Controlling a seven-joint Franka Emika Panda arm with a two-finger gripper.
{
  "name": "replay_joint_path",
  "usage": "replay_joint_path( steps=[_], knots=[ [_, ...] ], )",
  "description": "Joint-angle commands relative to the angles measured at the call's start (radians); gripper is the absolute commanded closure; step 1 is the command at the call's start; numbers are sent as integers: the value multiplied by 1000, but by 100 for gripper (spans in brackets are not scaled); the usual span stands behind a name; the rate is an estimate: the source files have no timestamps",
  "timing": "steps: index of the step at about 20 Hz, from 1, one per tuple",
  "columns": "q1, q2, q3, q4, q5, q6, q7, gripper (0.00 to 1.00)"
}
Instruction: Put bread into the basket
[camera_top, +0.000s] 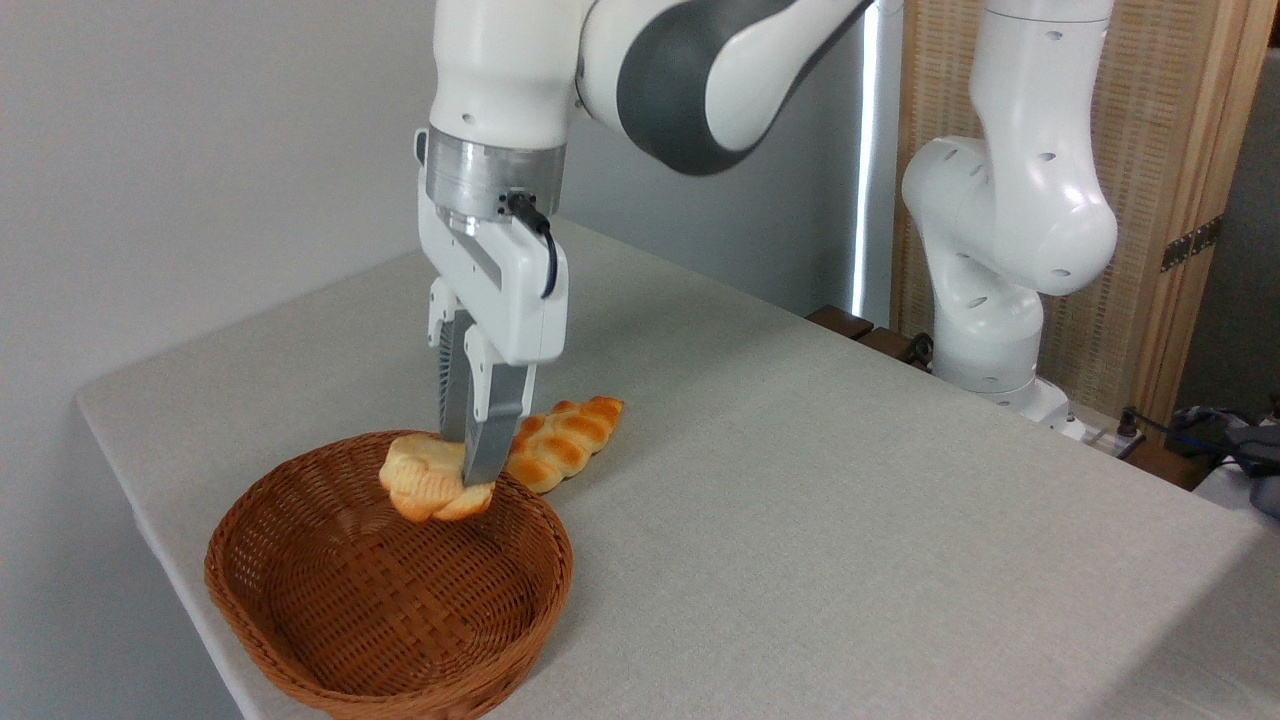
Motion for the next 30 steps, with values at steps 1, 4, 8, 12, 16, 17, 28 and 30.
replay_joint_path(
  steps=[1, 4, 8, 12, 16, 17, 28, 30],
  knots=[
    [-6, 50, 27, 11, -35, 39, -11, 12],
    [-6, 88, 29, 11, -34, 41, -11, 0],
    [-6, 108, 29, 11, -35, 39, -11, 0],
    [-6, 108, 29, 11, -34, 38, -10, 0],
    [-8, 85, 27, 13, -35, 29, -25, 0],
    [-8, 71, 27, 13, -34, 24, -51, 0],
    [-9, 13, 26, 109, -23, -318, -177, 0],
    [-8, 13, 29, 116, -23, -338, -186, 0]
  ],
)
